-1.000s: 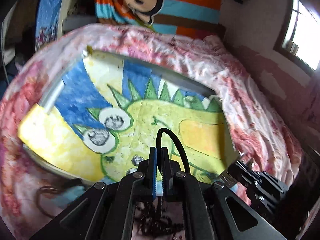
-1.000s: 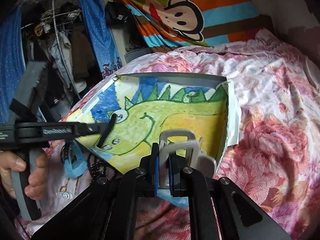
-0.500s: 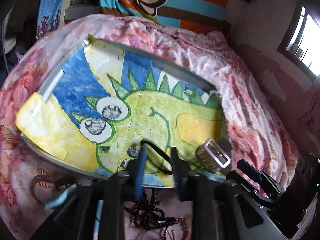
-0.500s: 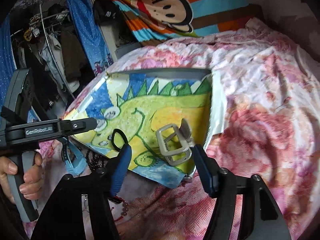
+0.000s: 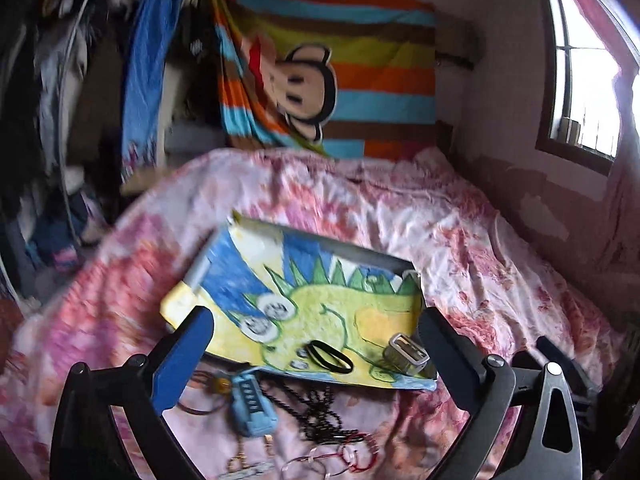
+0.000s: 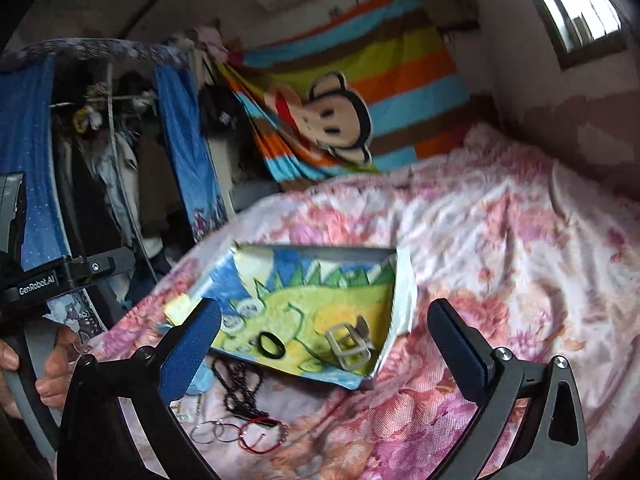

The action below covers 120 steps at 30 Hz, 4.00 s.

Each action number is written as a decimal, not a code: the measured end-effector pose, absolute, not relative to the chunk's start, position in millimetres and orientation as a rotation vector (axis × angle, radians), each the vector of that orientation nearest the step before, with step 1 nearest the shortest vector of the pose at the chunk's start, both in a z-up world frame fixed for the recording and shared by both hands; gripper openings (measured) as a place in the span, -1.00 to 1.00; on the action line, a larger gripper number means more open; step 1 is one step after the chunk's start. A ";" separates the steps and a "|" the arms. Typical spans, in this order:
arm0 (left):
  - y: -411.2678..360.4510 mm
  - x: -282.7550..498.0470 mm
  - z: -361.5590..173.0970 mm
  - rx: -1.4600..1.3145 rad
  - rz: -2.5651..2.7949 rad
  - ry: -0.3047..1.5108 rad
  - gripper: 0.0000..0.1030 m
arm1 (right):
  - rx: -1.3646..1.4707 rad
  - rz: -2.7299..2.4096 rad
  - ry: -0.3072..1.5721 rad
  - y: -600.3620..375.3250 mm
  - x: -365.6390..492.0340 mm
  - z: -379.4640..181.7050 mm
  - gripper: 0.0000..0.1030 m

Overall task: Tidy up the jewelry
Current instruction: 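Withdraw both open tools from the tray, then grasp the red string bracelet with the right tool while the left tool grasps a small silver earring, then carry both items into the tray and open both tools to release them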

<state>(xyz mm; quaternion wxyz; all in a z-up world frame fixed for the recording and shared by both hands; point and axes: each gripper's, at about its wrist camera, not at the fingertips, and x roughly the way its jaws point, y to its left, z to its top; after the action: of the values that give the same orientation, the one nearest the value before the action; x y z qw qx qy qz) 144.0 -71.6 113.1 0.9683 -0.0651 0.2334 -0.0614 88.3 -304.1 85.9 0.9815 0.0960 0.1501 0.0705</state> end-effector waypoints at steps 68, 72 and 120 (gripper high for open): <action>3.1 128.0 -40.5 0.041 -0.352 0.931 -0.03 | -0.076 0.398 0.855 -203.5 108.0 -21.5 -0.27; -3.9 129.2 -43.2 0.078 -0.379 0.935 -0.04 | -0.091 0.408 0.878 -200.0 111.5 -24.8 -0.27; -33.3 73.9 -30.2 -0.075 -0.517 0.939 -0.93 | -0.198 0.418 0.950 -198.2 33.0 2.9 -0.89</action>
<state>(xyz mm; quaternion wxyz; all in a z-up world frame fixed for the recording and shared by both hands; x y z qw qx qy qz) 73.9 -33.3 -30.2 0.8592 -0.0355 0.4471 -0.2461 33.0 -198.2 2.9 0.8636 -0.0946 0.4532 0.1995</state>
